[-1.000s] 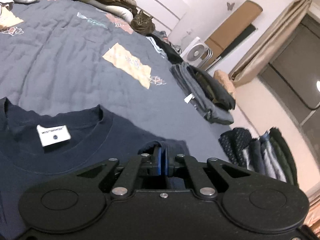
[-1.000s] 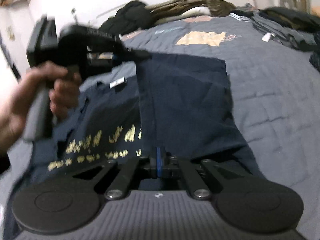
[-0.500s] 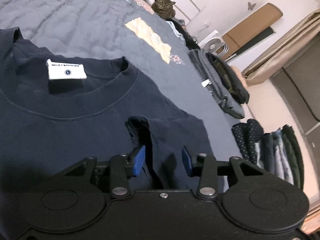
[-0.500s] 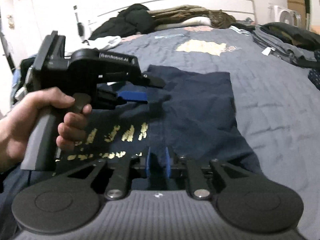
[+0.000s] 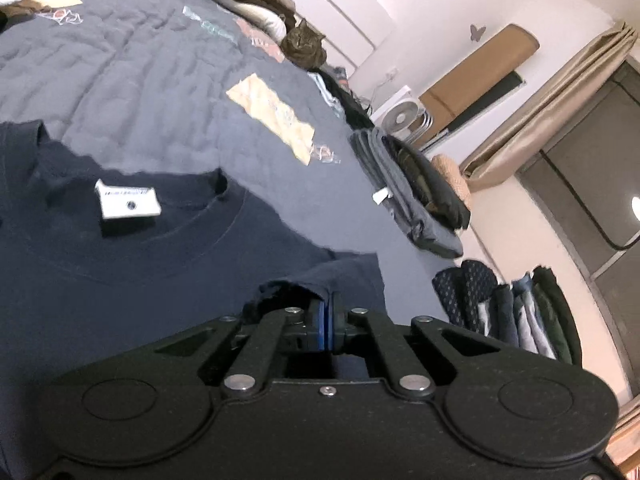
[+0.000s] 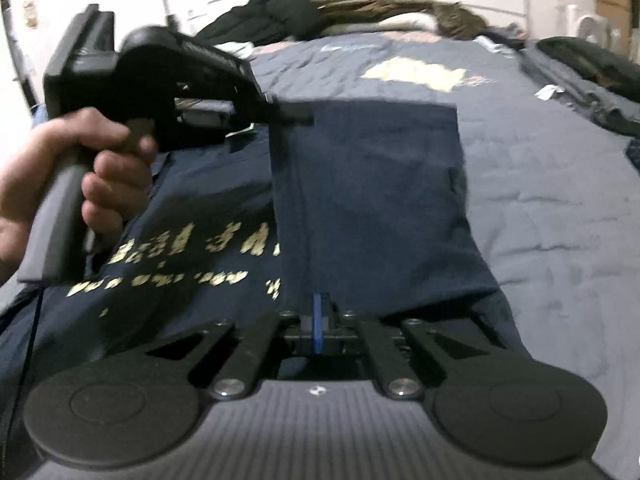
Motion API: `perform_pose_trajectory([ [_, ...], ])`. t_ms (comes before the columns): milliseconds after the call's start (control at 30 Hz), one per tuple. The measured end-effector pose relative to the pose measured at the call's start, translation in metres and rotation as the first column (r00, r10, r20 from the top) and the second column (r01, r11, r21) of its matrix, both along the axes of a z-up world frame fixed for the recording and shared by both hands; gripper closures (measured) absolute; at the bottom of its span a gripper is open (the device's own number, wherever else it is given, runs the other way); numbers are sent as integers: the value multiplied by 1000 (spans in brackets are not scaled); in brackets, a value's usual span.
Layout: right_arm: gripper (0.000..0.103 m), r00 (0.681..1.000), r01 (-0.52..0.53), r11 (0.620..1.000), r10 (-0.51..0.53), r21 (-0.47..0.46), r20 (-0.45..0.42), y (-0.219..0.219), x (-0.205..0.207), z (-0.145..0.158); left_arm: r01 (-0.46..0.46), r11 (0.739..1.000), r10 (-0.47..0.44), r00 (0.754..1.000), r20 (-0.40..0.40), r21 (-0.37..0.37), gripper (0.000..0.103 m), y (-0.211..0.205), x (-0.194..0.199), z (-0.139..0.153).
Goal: Fold clothes
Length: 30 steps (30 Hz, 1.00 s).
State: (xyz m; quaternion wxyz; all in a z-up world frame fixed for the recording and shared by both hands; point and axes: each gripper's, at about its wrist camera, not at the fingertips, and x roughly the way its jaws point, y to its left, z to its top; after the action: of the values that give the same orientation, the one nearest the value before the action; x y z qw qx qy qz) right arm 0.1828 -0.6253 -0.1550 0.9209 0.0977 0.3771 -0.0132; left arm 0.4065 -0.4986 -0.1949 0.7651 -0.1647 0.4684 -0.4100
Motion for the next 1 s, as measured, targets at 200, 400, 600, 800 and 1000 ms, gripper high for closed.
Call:
perform_pose_trajectory([
  [200,102,998,-38,998,40,47,-42,-9,-1,7,-26,1000,26,1000,-11,13,84,7,0,0],
  [400,97,1000,17,996,-17,90,-3,-26,-9,16,-63,997,63,998,-4,-48,45,5,6,-2],
  [600,91,999,42,994,-43,98,11,-23,-5,7,-79,995,80,997,15,-58,68,-5,14,-4],
  [800,63,995,76,997,-76,-2,71,6,2,0,-56,997,58,996,60,-46,94,-6,6,17],
  [1000,60,990,113,982,-98,-149,101,20,4,-12,-9,996,17,995,97,-84,94,-8,-11,56],
])
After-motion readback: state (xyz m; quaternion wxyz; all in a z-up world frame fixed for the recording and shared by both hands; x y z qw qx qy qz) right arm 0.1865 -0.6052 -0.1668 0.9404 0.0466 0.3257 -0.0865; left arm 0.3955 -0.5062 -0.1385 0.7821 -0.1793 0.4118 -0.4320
